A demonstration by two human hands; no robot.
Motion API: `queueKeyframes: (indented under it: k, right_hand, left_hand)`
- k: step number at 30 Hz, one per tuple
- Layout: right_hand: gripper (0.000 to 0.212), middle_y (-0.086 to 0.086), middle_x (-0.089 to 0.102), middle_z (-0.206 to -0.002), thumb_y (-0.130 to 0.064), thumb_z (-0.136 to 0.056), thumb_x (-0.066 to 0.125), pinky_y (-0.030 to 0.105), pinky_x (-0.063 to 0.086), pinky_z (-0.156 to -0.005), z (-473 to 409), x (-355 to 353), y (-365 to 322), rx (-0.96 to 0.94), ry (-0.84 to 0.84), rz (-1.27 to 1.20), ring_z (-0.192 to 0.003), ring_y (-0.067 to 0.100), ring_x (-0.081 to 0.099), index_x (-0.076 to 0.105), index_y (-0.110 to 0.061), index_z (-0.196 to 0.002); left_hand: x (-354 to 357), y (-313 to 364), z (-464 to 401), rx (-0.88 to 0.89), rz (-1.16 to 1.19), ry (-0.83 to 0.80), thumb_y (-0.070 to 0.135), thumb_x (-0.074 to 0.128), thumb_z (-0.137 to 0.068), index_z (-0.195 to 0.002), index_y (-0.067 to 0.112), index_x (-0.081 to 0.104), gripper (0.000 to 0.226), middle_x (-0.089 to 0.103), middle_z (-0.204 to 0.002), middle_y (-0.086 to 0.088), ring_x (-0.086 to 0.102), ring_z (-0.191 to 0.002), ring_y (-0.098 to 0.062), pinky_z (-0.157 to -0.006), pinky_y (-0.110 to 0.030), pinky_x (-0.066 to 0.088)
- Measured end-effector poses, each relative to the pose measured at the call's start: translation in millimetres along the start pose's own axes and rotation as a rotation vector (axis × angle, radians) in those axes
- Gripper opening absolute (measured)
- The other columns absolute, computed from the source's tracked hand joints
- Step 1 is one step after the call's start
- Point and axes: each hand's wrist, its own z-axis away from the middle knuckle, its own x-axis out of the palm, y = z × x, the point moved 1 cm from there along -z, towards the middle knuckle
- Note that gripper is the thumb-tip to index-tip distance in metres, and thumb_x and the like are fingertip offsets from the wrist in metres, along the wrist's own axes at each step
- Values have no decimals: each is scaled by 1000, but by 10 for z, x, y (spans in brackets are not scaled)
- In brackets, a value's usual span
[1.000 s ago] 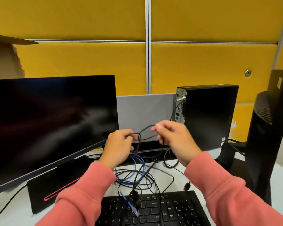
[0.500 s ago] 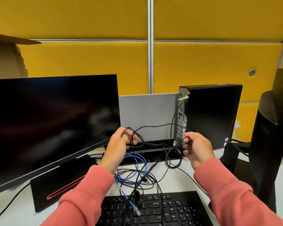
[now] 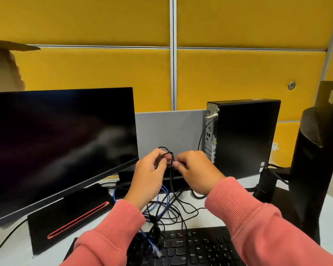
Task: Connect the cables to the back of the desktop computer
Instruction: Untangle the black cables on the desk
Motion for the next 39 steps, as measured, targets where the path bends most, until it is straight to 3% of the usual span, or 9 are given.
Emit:
queueKeyframes:
  k: [5,9,12,16,19,23,28,34,39]
  right_hand:
    - [24,-14,53,-57,-26,-100,61,22,36,-57,-74,-179,124,-16,210,-345,-55,3,44,67,-17,-78]
    - [25,-19,51,-57,-23,-102,55,19,35,-54,-136,-374,266,153,518,-724,-57,0,43,71,-19,-83]
    - [29,-13,56,-70,-22,-103,49,28,38,-64,-193,-398,377,277,730,-837,-67,7,47,70,-23,-84]
    - [30,-8,50,-70,-19,-105,44,25,35,-57,-203,-298,483,345,775,-987,-62,8,44,67,-23,-86]
    - [28,-6,46,-65,-16,-104,43,23,34,-54,-194,-193,591,432,779,-1082,-57,7,41,65,-20,-87]
    - [15,-6,50,-63,-16,-84,51,26,30,-51,-140,-165,882,718,1037,-1248,-55,11,43,63,-22,-76]
    - [22,0,57,-72,-11,-91,51,34,40,-60,-43,39,938,647,786,-907,-71,19,52,70,-20,-83]
    - [26,-2,65,-77,-16,-97,51,36,45,-75,-6,184,926,586,548,-626,-82,22,59,72,-18,-82]
    - [32,-1,46,-138,-43,-100,52,49,29,-106,17,96,720,531,318,2,-130,29,36,62,-28,-126]
  left_hand:
    - [-108,-166,-10,-66,2,140,0,49,-100,-102,30,65,34,72,-102,12,69,-102,-5,-97,-36,54]
    - [-225,-280,-16,-166,119,326,-10,46,-95,-113,24,56,40,63,-108,1,60,-91,-9,-89,-33,53]
    - [-219,-276,-23,-124,88,248,-8,47,-95,-114,25,57,40,62,-108,0,60,-94,-14,-89,-30,51]
    - [-132,-167,30,82,-63,174,-11,51,-92,-101,26,68,41,59,-109,9,59,-103,-4,-89,-19,48]
    - [-128,-179,88,180,-212,372,-1,54,-89,-100,29,73,37,51,-119,12,52,-110,-11,-96,-34,39]
    - [-204,-251,130,4,-229,603,-6,51,-86,-93,35,74,47,43,-123,9,37,-106,-12,-97,-34,25]
    - [-199,-281,122,-27,2,352,-5,53,-98,-98,37,71,46,46,-118,7,47,-109,-1,-93,-8,36]
    - [-164,-138,124,-13,59,189,0,59,-98,-103,32,73,36,50,-113,8,52,-89,2,-81,-7,44]
    - [-167,-56,133,-4,69,213,-4,61,-95,-96,26,70,31,53,-105,5,52,-81,0,-76,-10,45]
